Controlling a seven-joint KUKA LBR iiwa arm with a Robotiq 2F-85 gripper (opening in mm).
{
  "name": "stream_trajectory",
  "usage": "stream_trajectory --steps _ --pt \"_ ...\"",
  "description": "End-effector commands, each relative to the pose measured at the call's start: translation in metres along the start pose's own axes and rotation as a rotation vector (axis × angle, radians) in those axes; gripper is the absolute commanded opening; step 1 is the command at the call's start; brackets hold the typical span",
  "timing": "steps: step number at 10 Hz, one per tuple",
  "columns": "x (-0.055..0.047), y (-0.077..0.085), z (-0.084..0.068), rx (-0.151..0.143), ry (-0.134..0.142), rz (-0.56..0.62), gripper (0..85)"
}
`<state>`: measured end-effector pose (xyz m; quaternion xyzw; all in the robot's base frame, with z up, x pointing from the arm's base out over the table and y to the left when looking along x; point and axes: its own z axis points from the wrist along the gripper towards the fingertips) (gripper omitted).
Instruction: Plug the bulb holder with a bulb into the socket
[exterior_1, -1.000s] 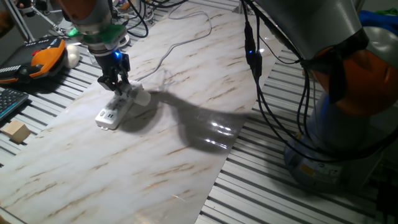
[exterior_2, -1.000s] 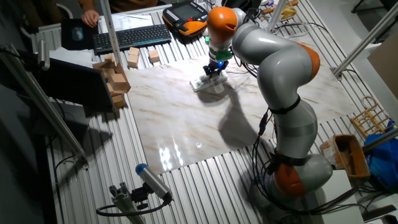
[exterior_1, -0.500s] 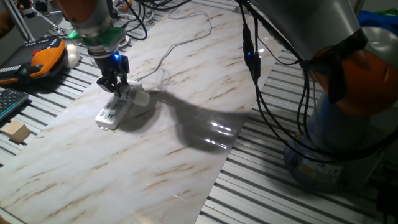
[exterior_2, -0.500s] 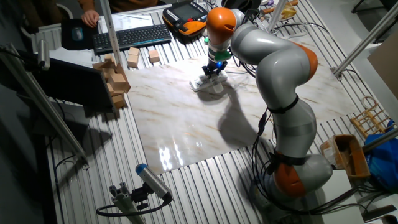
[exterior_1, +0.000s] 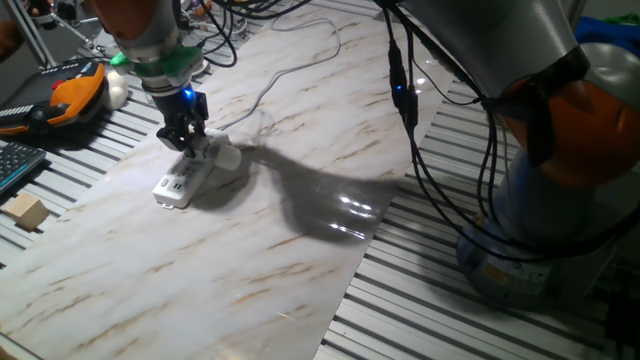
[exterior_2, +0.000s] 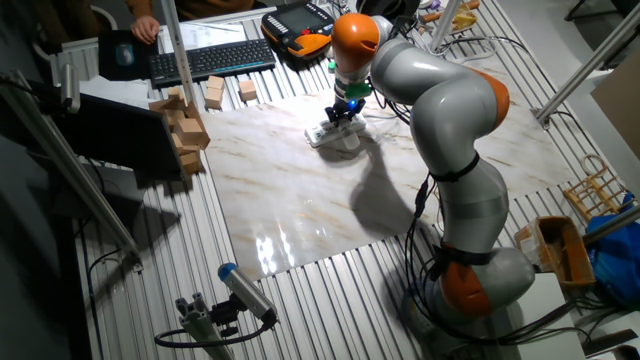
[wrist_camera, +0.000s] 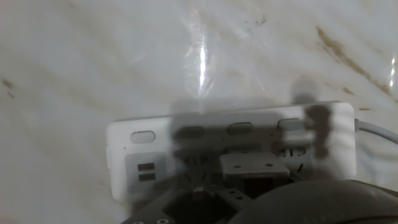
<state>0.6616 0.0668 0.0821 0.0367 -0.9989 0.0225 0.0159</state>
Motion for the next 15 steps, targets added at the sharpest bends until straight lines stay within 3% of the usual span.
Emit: stream_trajectory --steps 1,4,7,11,13,14,15 --pt "-0.0007 0.0002 -0.0004 0.012 0.001 -0.006 0.0" --pt "-0.0017 -0.0006 0.0010 0.014 0.010 -0.016 0.0" --pt "-0.0028 -0.0023 0.0064 -0.011 0.004 -0.023 0.0" --pt "-0.0028 -0.0013 0.0039 0.002 0.009 -0.009 0.0" --pt "-0.0028 -0.0011 0.0038 0.003 0.003 0.008 34.0" --pt "-0.0028 -0.0011 0.0039 0.004 0.003 0.014 34.0" --pt "-0.0029 -0.0013 0.0042 0.004 0.002 0.017 51.0"
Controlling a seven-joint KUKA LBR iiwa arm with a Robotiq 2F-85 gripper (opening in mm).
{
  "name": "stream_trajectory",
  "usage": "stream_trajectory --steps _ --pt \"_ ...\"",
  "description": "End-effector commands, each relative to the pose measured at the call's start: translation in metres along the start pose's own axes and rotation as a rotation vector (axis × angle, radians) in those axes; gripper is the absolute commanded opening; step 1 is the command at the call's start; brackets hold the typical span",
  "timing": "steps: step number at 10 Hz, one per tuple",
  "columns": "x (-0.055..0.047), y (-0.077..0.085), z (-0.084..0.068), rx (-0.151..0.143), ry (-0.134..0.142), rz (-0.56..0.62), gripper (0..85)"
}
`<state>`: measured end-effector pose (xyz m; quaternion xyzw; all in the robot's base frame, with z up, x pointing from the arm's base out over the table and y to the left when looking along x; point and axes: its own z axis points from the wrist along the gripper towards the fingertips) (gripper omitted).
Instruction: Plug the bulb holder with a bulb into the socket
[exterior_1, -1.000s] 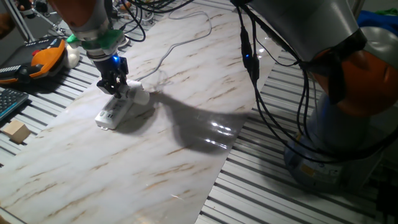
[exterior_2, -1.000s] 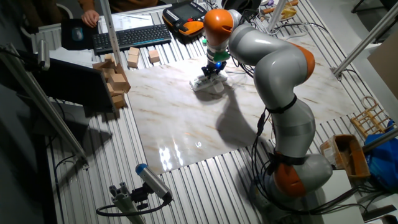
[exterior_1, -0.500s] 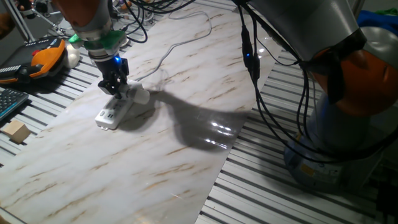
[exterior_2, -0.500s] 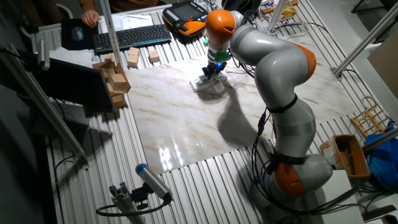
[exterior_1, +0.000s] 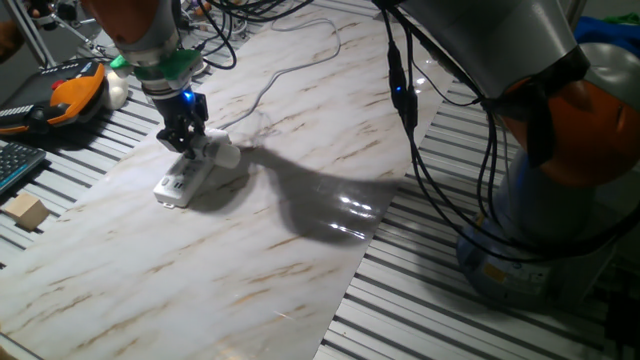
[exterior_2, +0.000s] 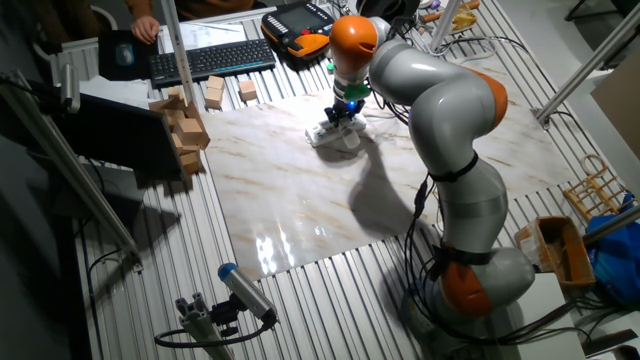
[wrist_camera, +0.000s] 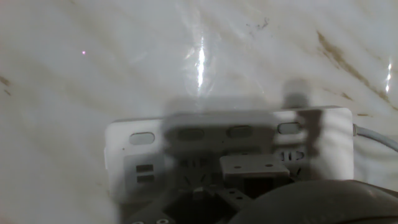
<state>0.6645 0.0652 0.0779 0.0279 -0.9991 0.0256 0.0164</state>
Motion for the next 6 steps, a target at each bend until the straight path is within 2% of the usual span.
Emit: stream_trajectory --steps 1,2,3,5,6 --pt "0.000 0.000 0.000 -0.001 -0.001 0.004 51.0" --pt "0.000 0.000 0.000 -0.004 -0.004 0.007 51.0" --pt "0.000 -0.001 0.000 -0.004 -0.006 0.005 68.0" --pt "0.001 -0.002 -0.007 -0.014 0.003 0.005 68.0" --pt "0.002 -0.002 -0.014 -0.036 0.012 0.006 68.0"
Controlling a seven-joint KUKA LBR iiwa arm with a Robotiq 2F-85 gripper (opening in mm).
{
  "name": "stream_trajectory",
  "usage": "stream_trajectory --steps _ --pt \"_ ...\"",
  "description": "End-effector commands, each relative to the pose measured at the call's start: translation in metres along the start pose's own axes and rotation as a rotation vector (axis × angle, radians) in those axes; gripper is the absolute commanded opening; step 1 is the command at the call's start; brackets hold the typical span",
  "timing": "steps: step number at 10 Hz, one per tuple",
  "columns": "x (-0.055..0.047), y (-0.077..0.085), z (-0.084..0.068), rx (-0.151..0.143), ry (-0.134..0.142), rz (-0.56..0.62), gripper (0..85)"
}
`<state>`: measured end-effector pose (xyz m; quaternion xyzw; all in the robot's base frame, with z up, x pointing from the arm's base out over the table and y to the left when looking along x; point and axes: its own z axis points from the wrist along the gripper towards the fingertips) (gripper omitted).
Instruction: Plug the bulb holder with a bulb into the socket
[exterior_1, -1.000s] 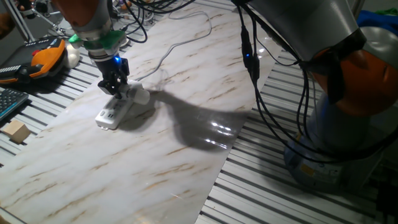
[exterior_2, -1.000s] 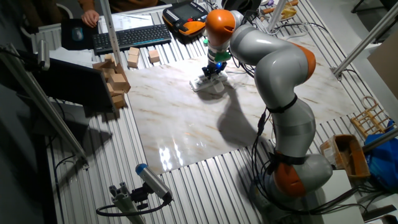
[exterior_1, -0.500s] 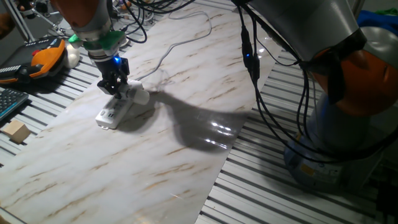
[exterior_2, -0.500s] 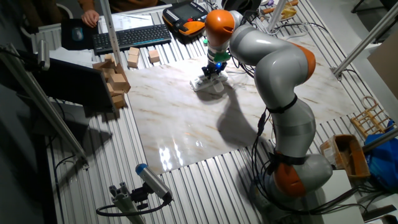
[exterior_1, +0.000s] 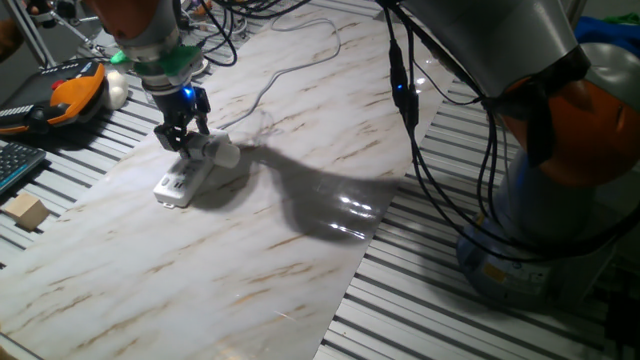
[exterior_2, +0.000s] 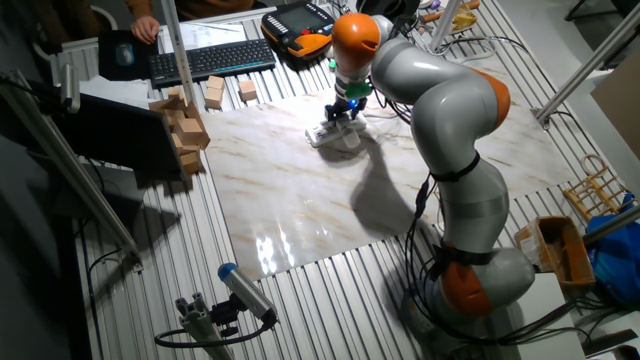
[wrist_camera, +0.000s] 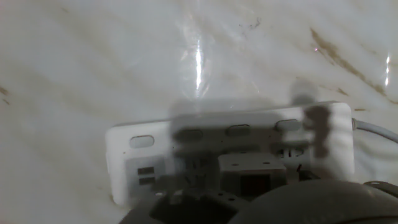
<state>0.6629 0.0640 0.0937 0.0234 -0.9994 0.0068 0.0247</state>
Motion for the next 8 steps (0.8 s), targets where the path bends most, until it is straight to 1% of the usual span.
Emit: stream_trajectory --steps 1,2,3,4,5,6,7,8 --pt "0.002 0.000 -0.009 -0.047 0.018 0.004 51.0" --pt "0.004 0.000 -0.021 -0.061 0.038 -0.030 34.0" --pt "0.009 0.000 -0.040 -0.059 0.063 -0.053 34.0" --pt "0.015 0.000 -0.052 -0.054 0.071 -0.074 17.0" --pt "0.022 0.001 -0.061 -0.053 0.072 -0.088 0.0" --pt "0.028 0.003 -0.068 -0.057 0.073 -0.102 0.0" --pt "0.034 0.003 -0.075 -0.042 0.072 -0.122 0.0" --pt "0.038 0.004 -0.079 -0.045 0.064 -0.131 0.0"
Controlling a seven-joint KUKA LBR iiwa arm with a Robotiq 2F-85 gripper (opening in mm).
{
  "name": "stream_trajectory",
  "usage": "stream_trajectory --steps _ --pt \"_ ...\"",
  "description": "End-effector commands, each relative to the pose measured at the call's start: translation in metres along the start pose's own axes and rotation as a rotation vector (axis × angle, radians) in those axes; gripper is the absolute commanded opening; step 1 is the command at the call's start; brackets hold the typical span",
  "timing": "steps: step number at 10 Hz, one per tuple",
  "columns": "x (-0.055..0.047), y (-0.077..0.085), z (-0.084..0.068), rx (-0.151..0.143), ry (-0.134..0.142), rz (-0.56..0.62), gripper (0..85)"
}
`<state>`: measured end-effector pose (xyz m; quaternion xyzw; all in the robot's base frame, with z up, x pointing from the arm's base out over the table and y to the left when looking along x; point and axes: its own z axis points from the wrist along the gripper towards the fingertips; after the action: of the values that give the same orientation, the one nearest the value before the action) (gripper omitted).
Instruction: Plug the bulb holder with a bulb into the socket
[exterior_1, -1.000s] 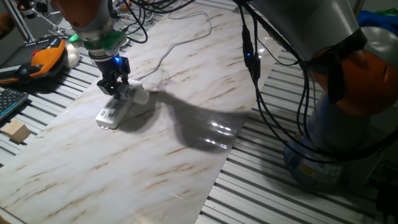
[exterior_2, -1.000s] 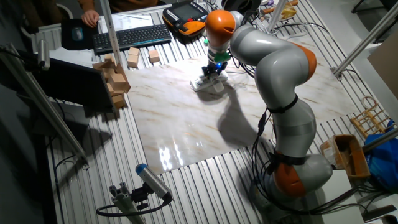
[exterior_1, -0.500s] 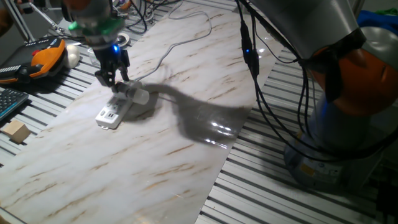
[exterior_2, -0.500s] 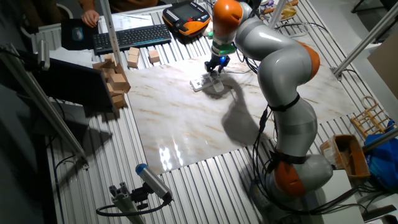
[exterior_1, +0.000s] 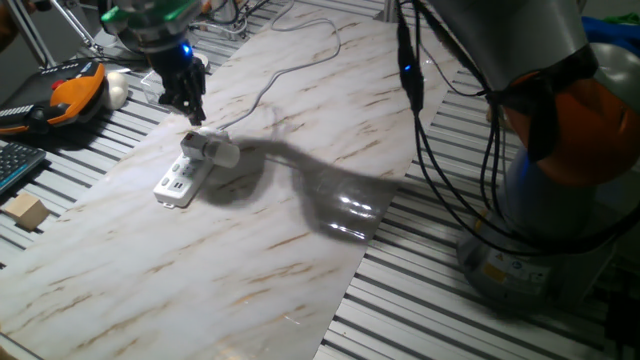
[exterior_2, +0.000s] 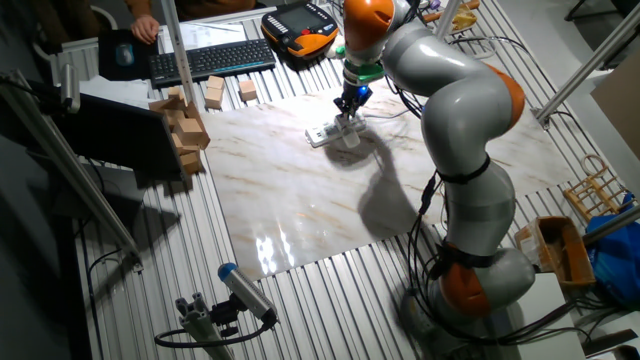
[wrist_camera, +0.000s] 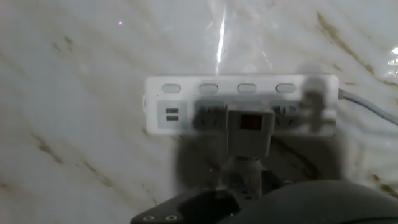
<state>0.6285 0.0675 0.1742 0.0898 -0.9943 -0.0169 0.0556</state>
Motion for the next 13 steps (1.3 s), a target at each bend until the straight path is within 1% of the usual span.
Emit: stream_trajectory --steps 1,2,3,4,6,7,8,9,10,12,13 --pt "0.0017 0.0000 -0.0019 0.004 -0.015 -0.013 0.0" --pt "0.0021 -0.0001 -0.0024 0.011 -0.052 -0.041 0.0" --pt "0.0025 -0.0010 -0.0033 0.019 -0.077 -0.056 0.0" --pt "0.0026 -0.0009 -0.0037 0.014 -0.082 -0.064 0.0" --pt "0.0031 -0.0010 -0.0037 0.009 -0.085 -0.079 0.0" --pt "0.0049 0.0005 -0.0052 0.003 -0.093 -0.081 0.0" --pt "0.0056 0.0034 -0.0052 0.003 -0.094 -0.082 0.0" --pt "0.0057 0.0043 -0.0045 0.011 -0.100 -0.088 0.0" --pt "0.0057 0.0041 -0.0045 0.012 -0.102 -0.092 0.0" --pt "0.0065 0.0052 -0.0038 -0.004 -0.094 -0.090 0.0" --pt "0.0071 0.0058 -0.0044 -0.006 -0.095 -0.087 0.0"
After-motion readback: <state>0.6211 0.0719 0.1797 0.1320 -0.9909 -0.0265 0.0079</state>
